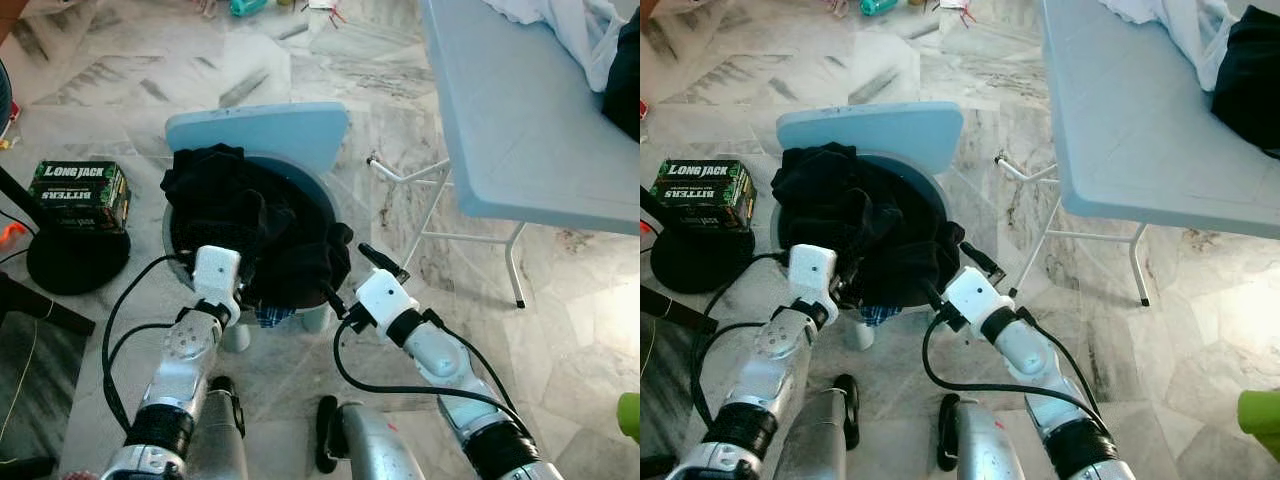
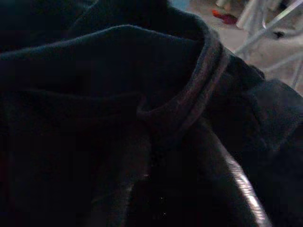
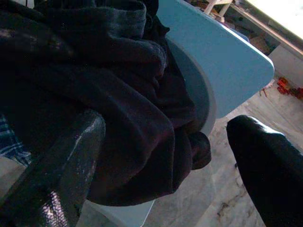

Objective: Hang hanger

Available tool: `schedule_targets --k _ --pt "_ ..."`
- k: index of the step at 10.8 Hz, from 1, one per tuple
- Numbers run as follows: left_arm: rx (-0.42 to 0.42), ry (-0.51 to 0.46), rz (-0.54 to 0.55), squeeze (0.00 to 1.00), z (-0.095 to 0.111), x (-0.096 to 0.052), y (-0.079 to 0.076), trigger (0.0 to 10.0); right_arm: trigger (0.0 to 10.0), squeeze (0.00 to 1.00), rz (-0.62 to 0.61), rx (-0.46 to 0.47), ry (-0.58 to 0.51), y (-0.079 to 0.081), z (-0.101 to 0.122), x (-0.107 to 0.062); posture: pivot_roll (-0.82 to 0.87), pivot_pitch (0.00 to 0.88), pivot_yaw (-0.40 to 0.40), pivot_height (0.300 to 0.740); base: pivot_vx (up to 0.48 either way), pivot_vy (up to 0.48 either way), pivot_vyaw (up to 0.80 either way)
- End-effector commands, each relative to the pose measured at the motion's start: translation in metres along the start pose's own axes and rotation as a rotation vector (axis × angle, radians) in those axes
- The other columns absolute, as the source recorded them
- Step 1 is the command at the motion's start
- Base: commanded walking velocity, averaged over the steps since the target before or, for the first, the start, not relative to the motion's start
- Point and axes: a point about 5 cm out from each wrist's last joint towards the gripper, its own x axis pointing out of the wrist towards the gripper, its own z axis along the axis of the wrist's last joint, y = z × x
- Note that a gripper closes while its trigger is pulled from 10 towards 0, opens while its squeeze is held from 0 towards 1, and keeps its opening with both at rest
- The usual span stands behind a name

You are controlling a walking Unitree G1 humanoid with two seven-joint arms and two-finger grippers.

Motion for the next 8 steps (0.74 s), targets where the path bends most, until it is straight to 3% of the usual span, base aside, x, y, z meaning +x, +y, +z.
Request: schedule_targets --k 1,4,5,6,7,8 --pt "0.049 0.013 -0.060 0.00 -0.005 -0.004 -0.009 0.0 10.0 0.00 0.005 0.001 0.023 0.003 -0.006 -0.004 0.04 0.211 -0.137 0.740 0.000 0.000 0.00" --pt "0.180 -0.006 -0.081 0.00 -0.003 -0.006 -0.005 0.0 10.0 0.00 0.000 0.007 0.033 0.002 -0.009 -0.005 0.05 0.201 -0.136 0.740 0.000 0.000 0.00" --pt "0.272 -0.032 -0.107 0.00 0.003 -0.008 -0.005 0.0 10.0 0.00 -0.001 0.007 0.032 0.002 -0.010 -0.004 0.06 0.192 -0.136 0.740 0.000 0.000 0.00" --pt "0.399 -0.099 -0.139 0.00 0.020 -0.010 -0.004 0.0 10.0 0.00 0.000 0.005 0.031 0.002 -0.010 -0.005 0.06 0.184 -0.136 0.740 0.000 0.000 0.00" --pt "0.465 -0.135 -0.158 0.00 0.029 -0.012 -0.004 0.0 10.0 0.00 0.001 0.004 0.032 0.002 -0.011 -0.005 0.06 0.180 -0.136 0.740 0.000 0.000 0.00" --pt "0.567 -0.227 -0.122 0.00 0.055 -0.015 0.010 0.0 10.0 0.00 0.002 0.003 0.034 0.001 -0.011 -0.004 0.07 0.179 -0.137 0.740 0.000 0.000 0.00"
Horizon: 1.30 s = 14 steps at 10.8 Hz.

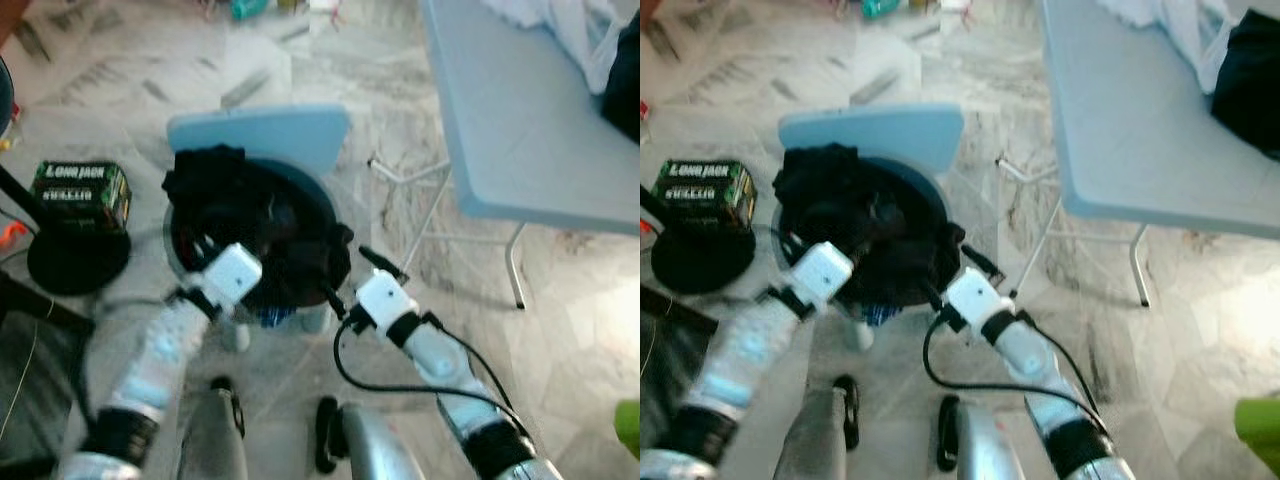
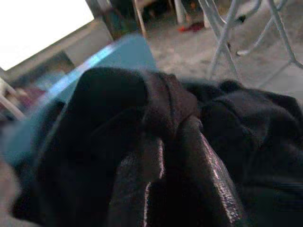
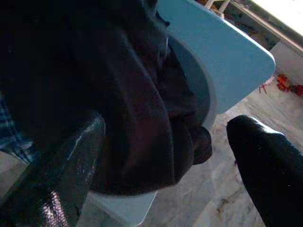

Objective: Hang hanger

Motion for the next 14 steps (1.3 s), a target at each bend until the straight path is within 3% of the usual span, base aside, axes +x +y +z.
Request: schedule_targets --k 1,3,5,6,7,8,10,11,12,13,14 --pt "0.034 -0.073 0.081 0.00 0.015 0.003 0.023 0.0 10.0 0.00 0.010 -0.002 0.011 0.002 -0.004 -0.001 0.08 0.178 -0.138 0.740 0.000 0.000 0.00" --pt "0.116 -0.138 0.180 0.00 0.036 0.013 0.074 0.0 10.0 0.00 0.016 -0.002 -0.002 0.004 -0.001 0.005 0.09 0.167 -0.130 0.740 0.000 0.000 0.00" --pt "0.177 -0.254 0.201 0.00 0.071 0.025 0.097 0.0 10.0 0.00 -0.001 -0.001 -0.003 0.001 -0.001 0.006 0.09 0.163 -0.114 0.740 0.000 0.000 0.00" --pt "0.124 -0.203 0.117 0.00 0.062 0.025 0.082 0.0 10.0 0.00 -0.006 0.002 -0.002 0.002 -0.002 0.005 0.08 0.170 -0.108 0.740 0.000 0.000 0.00" --pt "0.087 -0.104 -0.005 0.00 0.040 0.019 0.058 0.0 10.0 0.00 -0.008 0.005 -0.002 0.004 -0.003 0.003 0.08 0.179 -0.106 0.740 0.000 0.000 0.00" --pt "0.020 -0.024 -0.157 0.00 0.021 0.003 0.023 0.0 10.0 0.00 -0.003 0.010 0.005 0.006 -0.005 -0.001 0.08 0.189 -0.111 0.740 0.000 0.000 0.00" --pt "-0.068 0.091 -0.326 0.00 0.003 -0.019 -0.015 0.0 10.0 0.00 0.015 0.003 0.015 0.006 -0.008 -0.004 0.08 0.211 -0.124 0.740 0.000 0.000 0.00" --pt "-0.080 0.179 -0.450 0.00 -0.010 -0.036 -0.034 0.0 10.0 0.00 0.016 -0.001 0.019 0.004 -0.009 -0.004 0.08 0.218 -0.125 0.740 0.000 0.000 0.00" --pt "-0.066 0.264 -0.517 0.00 -0.021 -0.048 -0.042 0.0 10.0 0.00 0.012 -0.003 0.021 0.002 -0.009 -0.003 0.08 0.224 -0.123 0.740 0.000 0.000 0.00" --pt "-0.036 0.283 -0.486 0.00 -0.023 -0.048 -0.038 4.3 10.0 0.00 0.012 -0.001 0.022 0.001 -0.009 -0.003 0.08 0.228 -0.121 0.740 0.000 0.000 0.00" --pt "-0.031 0.271 -0.302 0.49 -0.021 -0.039 -0.025 10.0 10.0 0.00 0.016 0.011 0.028 0.005 -0.012 -0.009 0.08 0.232 -0.116 0.740 0.000 0.000 0.00"
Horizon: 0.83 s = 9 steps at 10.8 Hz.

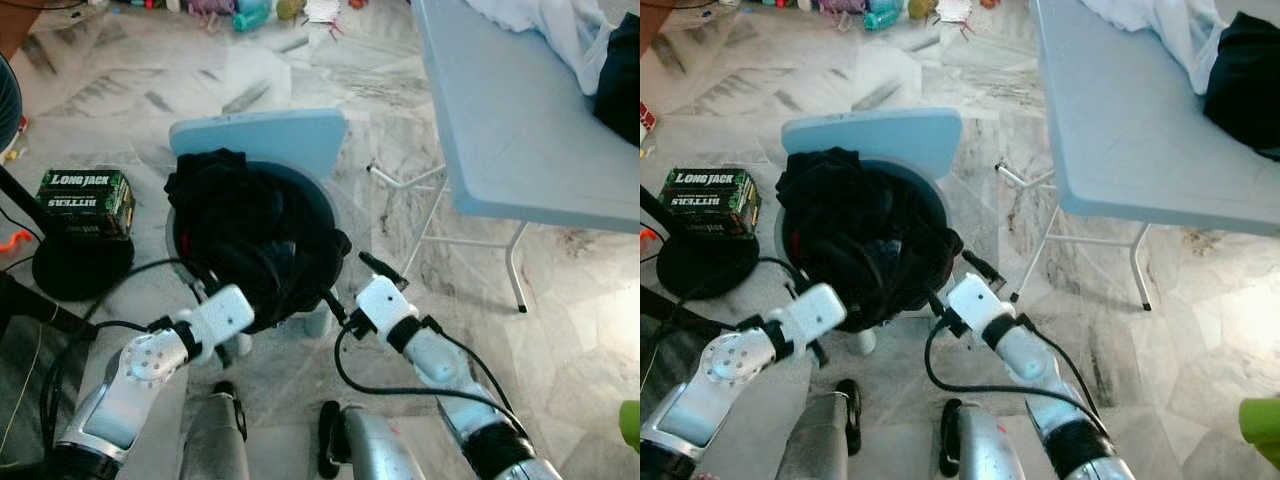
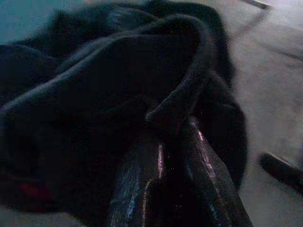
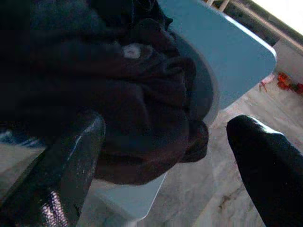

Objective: Hang hanger

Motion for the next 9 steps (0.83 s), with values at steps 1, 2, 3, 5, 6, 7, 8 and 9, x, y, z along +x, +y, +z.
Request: schedule_targets --k 1,2,3,5,6,7,8,9 --pt "0.012 0.005 0.102 1.00 -0.005 -0.001 0.007 10.0 10.0 0.17 0.002 0.006 0.010 -0.001 -0.003 -0.006 0.08 0.234 -0.114 0.740 0.000 0.000 0.00" --pt "-0.006 0.001 0.246 1.00 -0.009 -0.005 0.017 10.0 10.0 1.00 -0.012 0.036 0.022 -0.006 -0.006 -0.010 0.08 0.234 -0.114 0.740 0.000 0.000 0.00" --pt "0.007 -0.024 0.312 1.00 -0.008 -0.007 0.020 10.0 10.0 1.00 -0.041 0.060 0.032 -0.014 -0.008 -0.012 0.08 0.241 -0.116 0.740 0.000 0.000 0.00" --pt "-0.001 -0.075 0.333 1.00 0.000 -0.010 0.011 10.0 10.0 1.00 -0.088 0.127 0.044 -0.026 -0.010 -0.017 0.09 0.258 -0.115 0.740 0.000 0.000 0.00" --pt "-0.007 -0.090 0.322 1.00 0.002 -0.014 0.001 10.0 10.0 1.00 -0.096 0.142 0.043 -0.031 -0.010 -0.019 0.09 0.265 -0.115 0.740 0.000 0.000 0.00" --pt "-0.022 -0.092 0.336 1.00 0.001 -0.018 -0.005 10.0 10.0 1.00 -0.103 0.144 0.041 -0.033 -0.009 -0.020 0.09 0.269 -0.116 0.740 0.000 0.000 0.00" --pt "-0.051 -0.137 0.488 1.00 0.003 -0.029 -0.003 10.0 10.0 1.00 -0.096 0.180 0.033 -0.034 -0.009 -0.022 0.09 0.273 -0.122 0.740 0.000 0.000 0.00" --pt "-0.101 -0.148 0.544 1.00 0.003 -0.033 -0.002 10.0 10.0 1.00 -0.094 0.188 0.026 -0.032 -0.007 -0.025 0.09 0.278 -0.126 0.740 0.000 0.000 0.00"
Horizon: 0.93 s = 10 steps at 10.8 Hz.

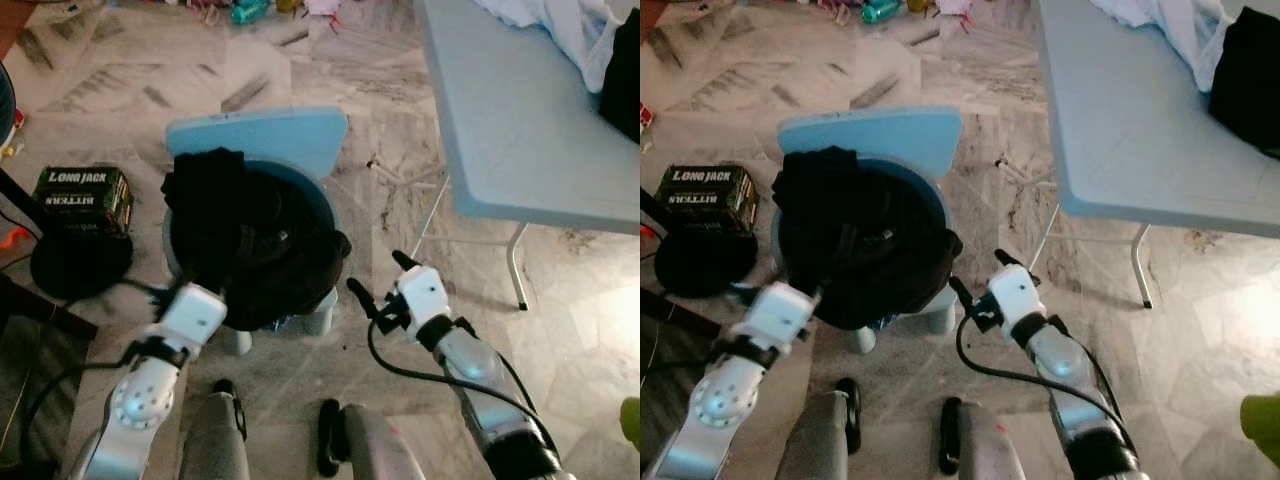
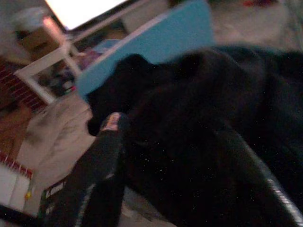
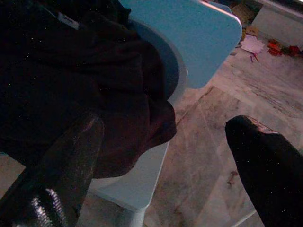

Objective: Hang hanger

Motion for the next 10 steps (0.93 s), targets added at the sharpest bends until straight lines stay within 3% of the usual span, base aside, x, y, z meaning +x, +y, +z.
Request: schedule_targets --k 1,2,3,4,6,7,8,9,10 --pt "-0.038 0.005 0.021 1.00 0.001 -0.004 0.001 10.0 10.0 1.00 -0.004 0.014 0.023 -0.002 -0.004 -0.006 0.09 0.279 -0.128 0.740 0.000 0.000 0.00" --pt "-0.136 0.039 0.033 0.00 -0.002 -0.005 -0.001 10.0 10.0 1.00 0.007 0.014 0.030 0.002 -0.007 -0.008 0.09 0.281 -0.129 0.740 0.000 0.000 0.00" --pt "-0.220 0.054 0.065 0.00 -0.004 -0.004 0.000 10.0 10.0 1.00 0.017 0.005 0.030 0.004 -0.006 -0.008 0.09 0.279 -0.128 0.740 0.000 0.000 0.00" --pt "-0.426 0.094 0.117 0.00 -0.006 -0.002 0.000 10.0 10.0 1.00 0.015 0.007 0.030 0.004 -0.005 -0.006 0.09 0.277 -0.128 0.740 0.000 0.000 0.00" --pt "-0.577 0.135 0.035 0.00 -0.006 -0.001 -0.013 10.0 10.0 1.00 0.023 -0.004 0.028 0.004 -0.004 -0.005 0.08 0.274 -0.131 0.740 0.000 0.000 0.00" --pt "-0.603 0.129 -0.016 0.28 -0.002 -0.004 -0.020 10.0 10.0 1.00 0.024 -0.008 0.029 0.003 -0.004 -0.005 0.08 0.273 -0.132 0.740 0.000 0.000 0.00" --pt "-0.600 0.122 -0.067 1.00 0.001 -0.006 -0.026 10.0 10.0 1.00 0.024 -0.012 0.031 0.003 -0.005 -0.004 0.09 0.272 -0.133 0.740 0.000 0.000 0.00" --pt "-0.566 0.137 -0.136 1.00 0.002 -0.009 -0.033 10.0 10.0 1.00 0.027 -0.013 0.030 0.004 -0.005 -0.003 0.09 0.271 -0.134 0.740 0.000 0.000 0.00" --pt "-0.480 0.183 -0.219 0.98 -0.003 -0.011 -0.041 10.0 10.0 1.00 0.040 0.017 0.022 0.007 -0.003 -0.001 0.09 0.262 -0.130 0.740 0.000 0.000 0.00"
